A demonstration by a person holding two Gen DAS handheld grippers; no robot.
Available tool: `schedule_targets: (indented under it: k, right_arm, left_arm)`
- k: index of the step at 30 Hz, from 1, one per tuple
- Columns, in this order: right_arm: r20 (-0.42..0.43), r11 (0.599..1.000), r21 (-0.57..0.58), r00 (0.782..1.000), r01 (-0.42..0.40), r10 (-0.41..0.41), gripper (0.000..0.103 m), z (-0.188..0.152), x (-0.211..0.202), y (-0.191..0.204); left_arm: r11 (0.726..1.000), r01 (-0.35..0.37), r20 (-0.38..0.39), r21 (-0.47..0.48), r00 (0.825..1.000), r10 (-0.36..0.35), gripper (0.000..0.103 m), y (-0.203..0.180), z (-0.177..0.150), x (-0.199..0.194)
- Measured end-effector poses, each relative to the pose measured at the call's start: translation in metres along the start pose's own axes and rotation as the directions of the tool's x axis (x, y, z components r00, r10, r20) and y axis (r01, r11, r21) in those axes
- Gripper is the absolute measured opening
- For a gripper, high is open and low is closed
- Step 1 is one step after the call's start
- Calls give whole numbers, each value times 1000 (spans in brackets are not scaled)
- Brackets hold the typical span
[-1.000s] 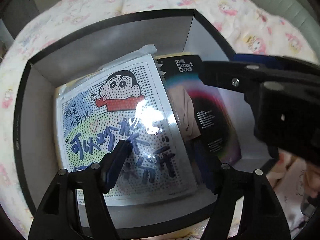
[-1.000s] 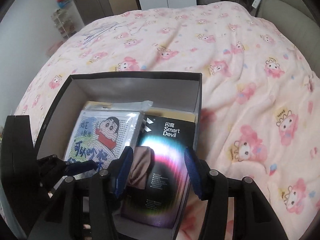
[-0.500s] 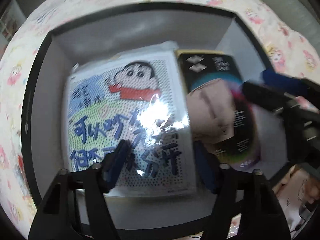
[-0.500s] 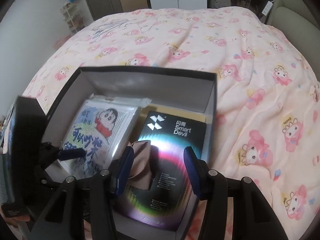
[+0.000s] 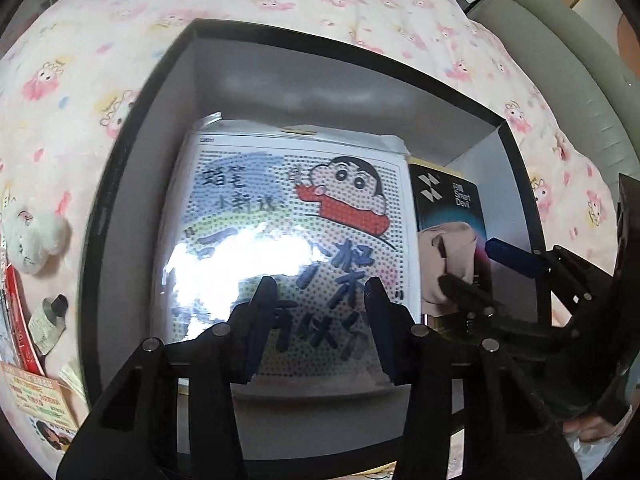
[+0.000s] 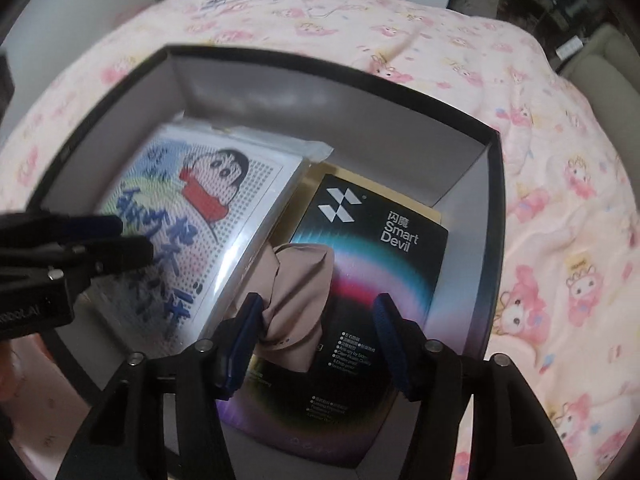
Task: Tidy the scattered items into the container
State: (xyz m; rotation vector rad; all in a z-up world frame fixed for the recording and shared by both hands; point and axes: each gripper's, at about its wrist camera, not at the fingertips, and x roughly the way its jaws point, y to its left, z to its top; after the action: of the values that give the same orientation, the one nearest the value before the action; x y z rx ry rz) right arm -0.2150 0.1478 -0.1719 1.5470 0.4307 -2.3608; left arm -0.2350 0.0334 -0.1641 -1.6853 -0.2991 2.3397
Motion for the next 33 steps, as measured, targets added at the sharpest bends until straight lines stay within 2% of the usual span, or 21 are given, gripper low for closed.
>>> schedule_targets:
  k: [1, 4, 6, 8, 9, 10, 11, 14, 17, 19, 23, 26, 28, 30, 31, 32, 33]
  right_arm:
    - [2, 1000, -14, 1000, -6, 6, 55, 0, -1, 2]
    - [10, 992, -34, 993, -118, 118, 53, -2, -11, 5]
    - [13, 992, -55, 993, -113, 114, 53, -2, -12, 7]
    - [-42, 993, -38, 993, -112, 111, 50, -2, 3, 6]
    - [-69, 991, -25, 990, -128, 126, 32, -3, 10, 5]
    - [-66, 990, -35, 989, -136, 134, 29, -4, 11, 5]
    - [-55, 988, -51, 988, -148, 145, 17, -5, 9, 7]
    - [-15, 979, -32, 980, -199, 199, 8, -7, -2, 6]
    - [114, 984, 20, 979, -175, 172, 6, -8, -28, -5]
    - [179, 982, 47, 969, -183, 172, 5, -9, -48, -16]
    - [256, 973, 94, 949, -213, 184, 5, -8, -76, -39]
    - [303, 965, 137, 937, -221, 172, 4, -9, -92, -51]
    - [360, 958, 156, 917, -241, 172, 4, -11, -111, -62]
    - [403, 955, 154, 899, -254, 174, 4, -9, -122, -66]
    - [414, 953, 154, 893, -260, 177, 4, -9, -125, -66]
    - [413, 952, 151, 892, -267, 184, 5, -7, -125, -65]
    - [382, 953, 135, 902, -271, 202, 7, -5, -118, -62]
  left_arm:
    - [1000, 2, 0, 6, 1000, -3, 47, -2, 1, 0]
    - [1000, 1, 6, 20, 1000, -1, 47, 0, -6, -4]
    - [1000, -2, 8, 24, 1000, 2, 47, 1, -16, -2]
    - [999, -20, 5, 25, 1000, 20, 47, 0, -22, 5]
    - [999, -28, 4, 23, 1000, 28, 47, -1, -21, 8]
    - [999, -28, 1, 20, 1000, 28, 47, -1, -20, 10]
    - [1000, -21, -1, 17, 1000, 21, 47, 1, -21, 9]
    - [1000, -3, -3, 27, 1000, 3, 47, 0, -21, 7]
    - [999, -4, -13, 54, 1000, 4, 47, -5, -23, 10]
    - [996, -10, -32, 84, 999, 13, 52, -10, -25, 14]
    - [990, -21, -38, 140, 999, 27, 59, -22, -28, 17]
    - [984, -1, -36, 177, 999, 8, 59, -35, -27, 16]
    - [981, 6, -53, 194, 999, 5, 59, -44, -27, 22]
    - [975, -41, -81, 218, 995, 60, 55, -49, -29, 32]
    - [969, -89, -81, 231, 991, 110, 47, -51, -30, 37]
    - [962, -132, -70, 240, 986, 153, 44, -51, -30, 39]
    - [956, -168, -63, 242, 980, 188, 44, -50, -29, 39]
